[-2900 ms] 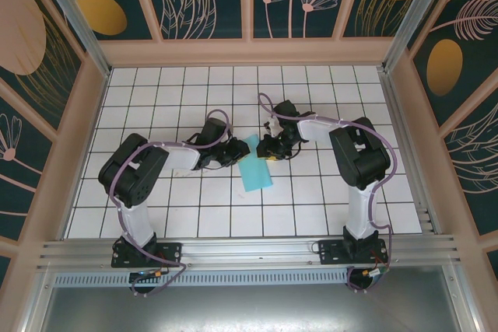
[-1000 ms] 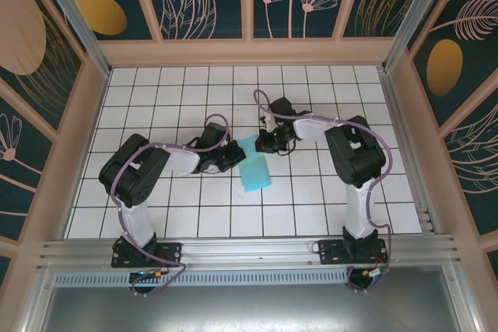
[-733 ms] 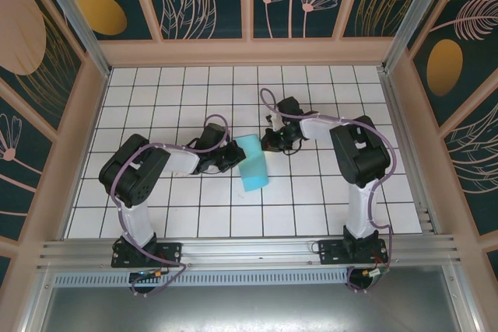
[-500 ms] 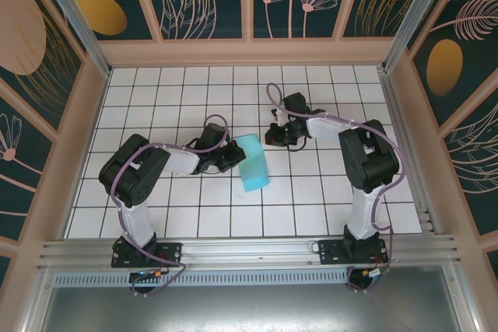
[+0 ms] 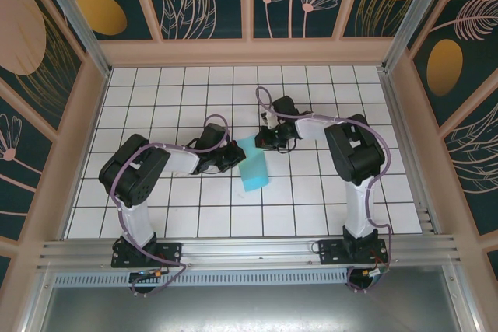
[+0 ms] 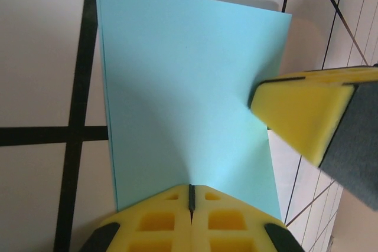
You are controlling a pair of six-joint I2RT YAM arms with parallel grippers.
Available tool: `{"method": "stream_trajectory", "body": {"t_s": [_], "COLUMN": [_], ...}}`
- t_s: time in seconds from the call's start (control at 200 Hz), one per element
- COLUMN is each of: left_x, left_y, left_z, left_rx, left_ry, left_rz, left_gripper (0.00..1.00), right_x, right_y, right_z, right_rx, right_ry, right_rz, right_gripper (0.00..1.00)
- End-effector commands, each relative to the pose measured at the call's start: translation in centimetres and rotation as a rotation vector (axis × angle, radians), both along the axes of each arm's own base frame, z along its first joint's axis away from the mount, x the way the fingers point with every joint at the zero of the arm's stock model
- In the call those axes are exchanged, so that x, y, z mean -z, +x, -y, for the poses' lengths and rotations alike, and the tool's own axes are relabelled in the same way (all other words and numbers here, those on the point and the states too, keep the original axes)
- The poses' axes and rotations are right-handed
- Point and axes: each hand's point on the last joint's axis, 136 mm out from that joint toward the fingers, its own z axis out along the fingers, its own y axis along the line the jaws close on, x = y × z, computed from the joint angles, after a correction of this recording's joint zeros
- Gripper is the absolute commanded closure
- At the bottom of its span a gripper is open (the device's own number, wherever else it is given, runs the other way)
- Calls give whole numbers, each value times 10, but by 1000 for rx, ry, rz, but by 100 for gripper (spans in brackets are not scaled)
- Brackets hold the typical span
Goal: Fold a paper plane with a square sheet of paper (pick it up from the middle)
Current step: Fold the square sheet of paper in half at the center of the table.
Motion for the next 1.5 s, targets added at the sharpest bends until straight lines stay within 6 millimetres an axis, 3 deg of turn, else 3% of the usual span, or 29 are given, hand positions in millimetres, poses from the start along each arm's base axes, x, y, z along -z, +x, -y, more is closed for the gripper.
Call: {"method": "stream_trajectory", "body": {"t_s": [0.0,0.12,0.27,0.42,0.525,0.711,0.866,1.051,1.286,1.386,1.496], "left_x": [106,106,106,106,106,106,106,107,107,106,106], "left_y": [-95,-96,-95,-95,-95,-96,-97,-99,-102,-100,-99], "left_z": [-78,-80,-79,-80,-80,-81,-82,-82,-84,-83,-82], "left_rx": [-34,-36,-35,-35,-34,-37,-37,-36,-36,-34,-32], "left_ry": [355,363,361,361,362,364,364,365,362,360,357], "left_rz": [-389,-388,-385,-383,-383,-385,-387,-387,-388,-380,-375], "left_gripper": [100,100,100,100,100,100,100,100,100,100,100], "right_x": [18,-14,-48,-50,-36,-15,4,11,-18,-38,-61], "right_y": [32,46,37,21,21,30,37,57,81,75,53], "right_z": [43,40,7,-21,-27,-19,0,17,9,4,-2], "right_rx": [196,235,129,50,55,93,143,209,254,238,181], "right_ry": [-108,-50,55,114,113,76,33,-22,46,85,120], "right_rz": [7,102,174,161,115,78,54,70,101,122,146], "right_gripper": [100,100,100,100,100,100,100,100,100,100,100]}}
